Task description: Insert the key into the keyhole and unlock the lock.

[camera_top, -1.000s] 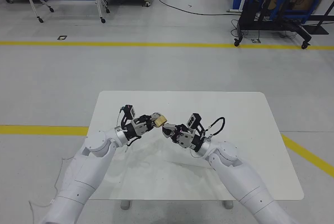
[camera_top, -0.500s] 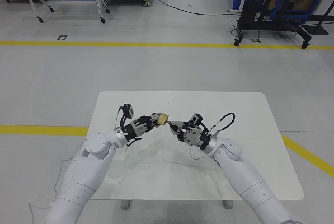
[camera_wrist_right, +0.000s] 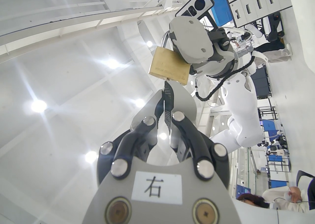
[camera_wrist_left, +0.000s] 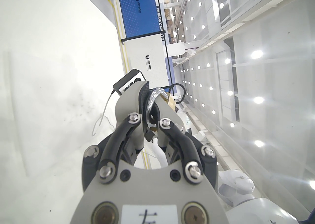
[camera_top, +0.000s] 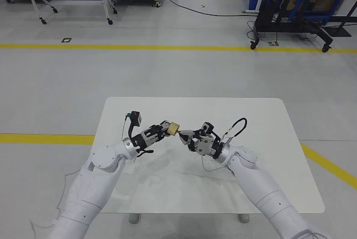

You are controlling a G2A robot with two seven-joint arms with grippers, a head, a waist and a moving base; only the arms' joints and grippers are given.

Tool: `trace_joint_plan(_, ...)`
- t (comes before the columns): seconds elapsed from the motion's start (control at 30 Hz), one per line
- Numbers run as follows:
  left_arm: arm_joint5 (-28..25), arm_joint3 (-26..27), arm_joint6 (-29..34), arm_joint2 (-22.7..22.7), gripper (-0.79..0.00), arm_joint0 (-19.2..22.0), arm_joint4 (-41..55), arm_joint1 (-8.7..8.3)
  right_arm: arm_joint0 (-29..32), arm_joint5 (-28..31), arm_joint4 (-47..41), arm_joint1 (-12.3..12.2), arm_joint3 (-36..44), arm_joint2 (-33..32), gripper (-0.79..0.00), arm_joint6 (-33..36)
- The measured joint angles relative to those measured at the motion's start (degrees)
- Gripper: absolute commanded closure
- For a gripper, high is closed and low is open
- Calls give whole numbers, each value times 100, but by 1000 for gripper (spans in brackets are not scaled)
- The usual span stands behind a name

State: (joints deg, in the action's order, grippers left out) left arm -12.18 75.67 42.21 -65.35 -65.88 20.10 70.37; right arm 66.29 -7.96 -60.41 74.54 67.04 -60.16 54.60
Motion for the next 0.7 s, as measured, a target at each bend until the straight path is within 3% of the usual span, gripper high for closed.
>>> trace_joint_plan(0.23,-128,131,-169,10,0,-65,-330,-11,-36,-160,-34,19,-44,12,0,-15)
trace_joint_plan(0.7,-531,509,-994,-14,0,-374,-1213,-30,-343,-1067,-779,104,-767,87,0,955)
